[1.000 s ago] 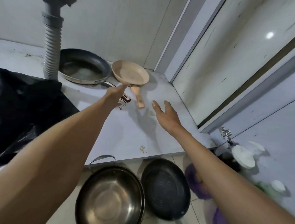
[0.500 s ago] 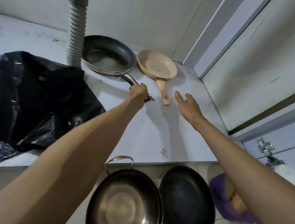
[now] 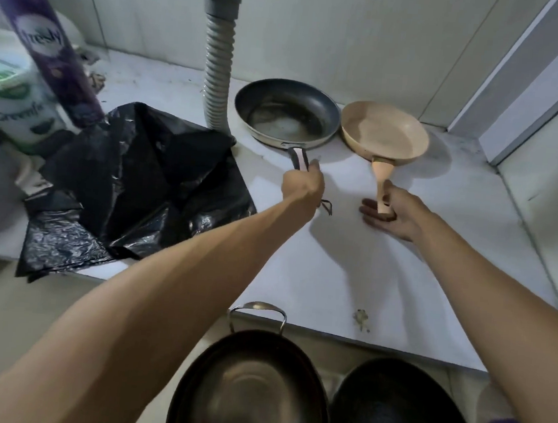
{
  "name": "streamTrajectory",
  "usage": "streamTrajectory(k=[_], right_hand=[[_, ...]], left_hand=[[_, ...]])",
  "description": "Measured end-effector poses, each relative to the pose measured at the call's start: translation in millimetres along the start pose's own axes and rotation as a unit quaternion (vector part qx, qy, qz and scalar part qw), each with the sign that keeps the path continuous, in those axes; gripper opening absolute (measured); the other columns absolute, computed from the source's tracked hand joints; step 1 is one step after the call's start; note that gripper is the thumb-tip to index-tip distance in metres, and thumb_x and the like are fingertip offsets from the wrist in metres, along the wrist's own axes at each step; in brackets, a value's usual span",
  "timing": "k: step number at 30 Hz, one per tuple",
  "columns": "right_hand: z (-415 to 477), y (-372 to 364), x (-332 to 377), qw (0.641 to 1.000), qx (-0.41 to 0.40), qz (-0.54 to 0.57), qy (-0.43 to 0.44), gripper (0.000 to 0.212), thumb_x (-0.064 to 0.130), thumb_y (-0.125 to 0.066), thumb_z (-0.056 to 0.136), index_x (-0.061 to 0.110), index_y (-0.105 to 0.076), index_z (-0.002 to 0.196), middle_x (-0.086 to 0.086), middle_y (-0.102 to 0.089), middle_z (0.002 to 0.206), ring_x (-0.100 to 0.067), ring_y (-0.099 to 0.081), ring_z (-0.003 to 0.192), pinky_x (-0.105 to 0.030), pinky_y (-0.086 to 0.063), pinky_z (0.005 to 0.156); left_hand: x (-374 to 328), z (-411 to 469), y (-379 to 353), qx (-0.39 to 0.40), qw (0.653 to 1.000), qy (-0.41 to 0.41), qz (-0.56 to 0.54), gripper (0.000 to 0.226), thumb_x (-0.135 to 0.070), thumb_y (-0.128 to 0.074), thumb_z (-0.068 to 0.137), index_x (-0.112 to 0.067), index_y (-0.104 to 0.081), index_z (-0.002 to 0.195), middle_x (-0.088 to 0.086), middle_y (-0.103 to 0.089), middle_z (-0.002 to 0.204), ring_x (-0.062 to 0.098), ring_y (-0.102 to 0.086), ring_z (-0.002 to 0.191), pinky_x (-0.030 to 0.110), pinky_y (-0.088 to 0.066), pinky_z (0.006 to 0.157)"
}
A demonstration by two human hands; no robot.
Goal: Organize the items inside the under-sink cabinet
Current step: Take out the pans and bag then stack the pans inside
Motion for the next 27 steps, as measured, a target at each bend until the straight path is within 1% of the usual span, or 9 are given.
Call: streamTrajectory(k=[3, 6, 8, 10, 13, 15, 20, 23, 27], right_hand=[[9, -4, 0, 0.997, 0.053, 0.034, -0.033, 0.023, 0.024, -0.04, 0.103, 0.009, -0.052, 0.089, -0.007, -0.071, 0.078, -0.017, -0.069, 0.063, -0.027, -0.055, 0.053], [8, -3, 7, 0.994, 0.071, 0.071, -0.036, 0.026, 0.015, -0.034, 0.1, 0.011, -0.045, 0.077, 0.0, -0.051, 0.067, -0.009, -0.043, 0.045, -0.014, -0.036, 0.036], [4, 0, 7, 0.996, 0.052, 0.064, -0.044, 0.027, 0.019, -0.034, 0.099, 0.017, -0.037, 0.072, 0.004, -0.035, 0.06, -0.007, -0.027, 0.034, -0.013, -0.022, 0.031], [1, 8, -1, 0.999, 0.013, 0.024, -0.033, 0.034, 0.032, -0.04, 0.102, 0.02, -0.035, 0.07, 0.006, -0.029, 0.055, -0.006, -0.02, 0.028, -0.013, -0.015, 0.03], [-1, 26, -21, 0.999, -0.043, -0.029, -0.007, 0.046, 0.052, -0.049, 0.097, 0.021, -0.035, 0.066, 0.007, -0.03, 0.048, -0.006, -0.019, 0.03, -0.014, -0.015, 0.03], [-8, 37, -33, 0.999, -0.028, -0.027, -0.01, 0.049, 0.058, -0.046, 0.095, 0.021, -0.034, 0.065, 0.008, -0.03, 0.042, -0.006, -0.019, 0.029, -0.012, -0.014, 0.031], [-44, 77, -38, 1.0, -0.024, 0.0, -0.001, 0.051, 0.057, -0.045, 0.096, 0.018, -0.035, 0.064, 0.007, -0.028, 0.045, -0.006, -0.017, 0.029, -0.015, -0.014, 0.03], [-77, 92, -37, 1.0, -0.01, 0.023, 0.001, 0.048, 0.056, -0.049, 0.095, 0.018, -0.037, 0.068, 0.006, -0.03, 0.053, -0.006, -0.017, 0.028, -0.014, -0.014, 0.03], [-104, 93, -42, 0.999, -0.008, 0.051, -0.006, 0.05, 0.057, -0.052, 0.093, 0.019, -0.036, 0.065, 0.007, -0.033, 0.042, -0.006, -0.019, 0.027, -0.013, -0.015, 0.031]], left_hand=[[2, -11, 13, -0.035, 0.998, -0.026, 0.052, 0.049, -0.044, -0.051, 0.095, 0.001, -0.059, 0.111, 0.016, -0.067, 0.102, 0.034, -0.065, 0.088, 0.035, -0.053, 0.074], [6, -22, 20, -0.044, 0.995, -0.031, 0.08, 0.052, -0.047, -0.051, 0.094, 0.002, -0.061, 0.108, 0.018, -0.067, 0.098, 0.031, -0.063, 0.074, 0.026, -0.045, 0.053], [7, -36, 24, -0.055, 0.994, -0.032, 0.092, 0.054, -0.048, -0.051, 0.093, 0.003, -0.064, 0.103, 0.016, -0.064, 0.085, 0.028, -0.057, 0.065, 0.025, -0.037, 0.046], [10, -49, 27, -0.065, 0.993, -0.029, 0.095, 0.056, -0.049, -0.052, 0.092, 0.004, -0.065, 0.1, 0.012, -0.06, 0.077, 0.028, -0.055, 0.063, 0.026, -0.039, 0.052], [18, -68, 28, -0.07, 0.994, -0.021, 0.086, 0.056, -0.05, -0.054, 0.09, 0.005, -0.064, 0.097, 0.008, -0.056, 0.071, 0.027, -0.053, 0.061, 0.026, -0.04, 0.057], [20, -81, 29, -0.074, 0.994, -0.028, 0.075, 0.058, -0.049, -0.055, 0.088, 0.008, -0.064, 0.097, 0.008, -0.055, 0.069, 0.026, -0.051, 0.058, 0.026, -0.04, 0.056], [14, -125, 29, -0.036, 0.995, -0.051, 0.071, 0.043, -0.048, -0.059, 0.088, -0.011, -0.048, 0.068, 0.004, -0.046, 0.059, 0.02, -0.04, 0.046, 0.022, -0.03, 0.045], [2, -166, 38, -0.022, 0.994, -0.07, 0.084, 0.036, -0.043, -0.059, 0.091, -0.013, -0.049, 0.075, 0.001, -0.043, 0.059, 0.014, -0.036, 0.045, 0.02, -0.027, 0.04], [-13, -206, 60, -0.021, 0.99, -0.079, 0.117, 0.037, -0.046, -0.059, 0.092, -0.012, -0.049, 0.083, 0.001, -0.043, 0.061, 0.013, -0.033, 0.045, 0.019, -0.026, 0.038]])
Point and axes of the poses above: each hand's wrist, its own z-axis towards the middle knuckle, its own y-axis out of the back of the hand, x = y × z, the point moved 5 cm from there along z, towards the middle knuckle
